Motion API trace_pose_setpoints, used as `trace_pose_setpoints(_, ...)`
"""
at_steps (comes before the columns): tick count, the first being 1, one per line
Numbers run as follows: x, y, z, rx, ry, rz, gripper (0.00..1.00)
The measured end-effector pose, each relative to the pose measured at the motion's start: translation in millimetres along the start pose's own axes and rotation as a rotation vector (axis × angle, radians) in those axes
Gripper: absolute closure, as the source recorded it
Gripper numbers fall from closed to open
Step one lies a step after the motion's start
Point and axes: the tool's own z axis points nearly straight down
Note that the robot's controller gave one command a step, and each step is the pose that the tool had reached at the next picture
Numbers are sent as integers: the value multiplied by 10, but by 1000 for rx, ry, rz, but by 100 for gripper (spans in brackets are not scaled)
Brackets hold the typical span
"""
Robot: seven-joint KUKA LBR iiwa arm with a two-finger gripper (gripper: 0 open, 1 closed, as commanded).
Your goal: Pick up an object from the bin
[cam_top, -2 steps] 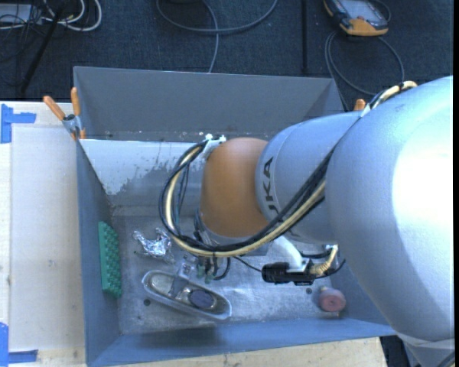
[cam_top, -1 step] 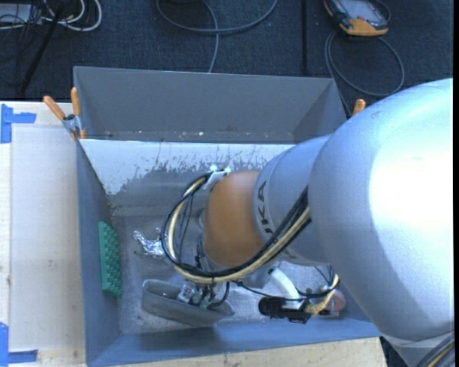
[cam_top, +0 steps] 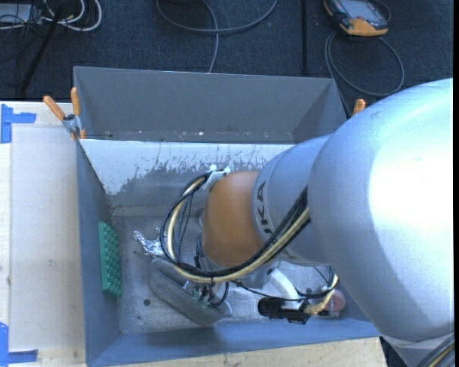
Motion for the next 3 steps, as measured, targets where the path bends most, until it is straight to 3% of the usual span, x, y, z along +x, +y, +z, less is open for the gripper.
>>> trace_pose_setpoints(1, -433, -223, -17, 1, -5, -36, 100)
trace_pose_setpoints(2, -417, -216, -12, 0, -4, -36, 0)
trace_pose_setpoints(3, -404, -208, -20, 0, 1, -36, 100)
